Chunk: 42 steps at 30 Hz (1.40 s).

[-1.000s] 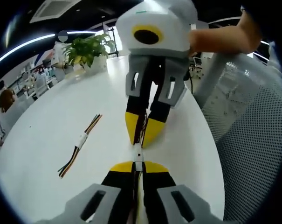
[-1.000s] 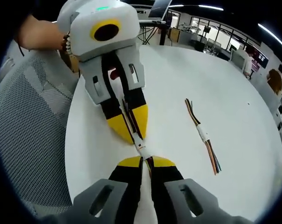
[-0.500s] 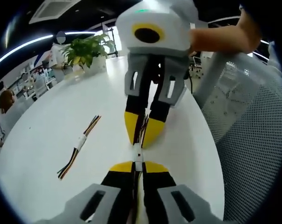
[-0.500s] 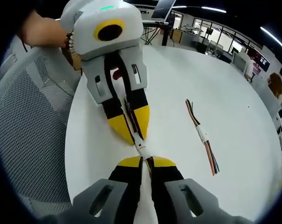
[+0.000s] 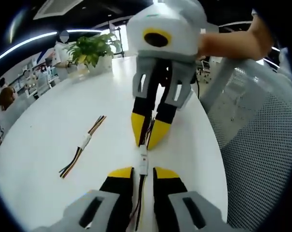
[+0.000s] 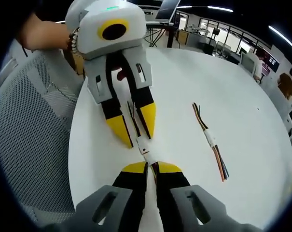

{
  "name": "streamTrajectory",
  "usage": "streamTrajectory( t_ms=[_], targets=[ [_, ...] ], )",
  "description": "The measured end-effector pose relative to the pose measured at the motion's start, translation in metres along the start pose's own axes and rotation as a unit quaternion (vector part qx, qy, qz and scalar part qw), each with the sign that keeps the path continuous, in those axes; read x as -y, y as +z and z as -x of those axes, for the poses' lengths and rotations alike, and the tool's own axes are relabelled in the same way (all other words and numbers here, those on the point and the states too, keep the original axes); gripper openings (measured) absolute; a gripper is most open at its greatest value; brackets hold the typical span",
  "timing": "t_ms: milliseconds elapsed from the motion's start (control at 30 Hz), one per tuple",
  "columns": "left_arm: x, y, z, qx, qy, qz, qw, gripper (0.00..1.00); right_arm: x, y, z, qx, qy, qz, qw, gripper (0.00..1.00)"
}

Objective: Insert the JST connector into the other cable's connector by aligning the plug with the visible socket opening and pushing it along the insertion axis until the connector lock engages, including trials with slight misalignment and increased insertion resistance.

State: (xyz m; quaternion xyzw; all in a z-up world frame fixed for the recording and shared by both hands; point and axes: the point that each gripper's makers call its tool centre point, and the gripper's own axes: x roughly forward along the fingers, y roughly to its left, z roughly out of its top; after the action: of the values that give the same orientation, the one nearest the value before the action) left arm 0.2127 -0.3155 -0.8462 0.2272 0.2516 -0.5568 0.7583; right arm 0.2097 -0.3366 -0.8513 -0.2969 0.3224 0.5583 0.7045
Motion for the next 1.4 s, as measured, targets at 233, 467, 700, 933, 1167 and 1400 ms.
streamTrajectory(
  t_ms=[233,467,700,933,1167,1400],
  targets=[
    [0.004,-0.003,0.0,-0.004,-0.009,0.007,0.9999,0.0,-0.001,-0.001,-0.002,-0.003,0.004,-0.009,0.9999,0.04],
    [0.001,-0.001,0.002,-0.01,-0.009,-0.017,0.9998,0.0,-0.001,0.001,0.0,0.0,0.007,-0.027,0.9996,0.03],
    [-0.001,0.002,0.007,-0.02,-0.003,-0.047,0.9987,0.0,-0.002,0.006,0.001,0.003,0.006,-0.023,0.9997,0.03],
    [0.001,0.001,0.007,-0.036,-0.001,-0.078,0.9963,0.0,-0.003,0.008,0.001,0.0,0.002,-0.011,0.9999,0.03],
    [0.0,0.003,0.005,-0.032,0.002,-0.071,0.997,0.0,0.0,0.007,0.003,-0.006,-0.005,-0.016,0.9998,0.03],
    [0.001,0.004,0.002,-0.042,0.009,-0.069,0.9967,0.0,0.0,0.006,0.001,-0.019,-0.015,-0.018,0.9995,0.03]
  ],
)
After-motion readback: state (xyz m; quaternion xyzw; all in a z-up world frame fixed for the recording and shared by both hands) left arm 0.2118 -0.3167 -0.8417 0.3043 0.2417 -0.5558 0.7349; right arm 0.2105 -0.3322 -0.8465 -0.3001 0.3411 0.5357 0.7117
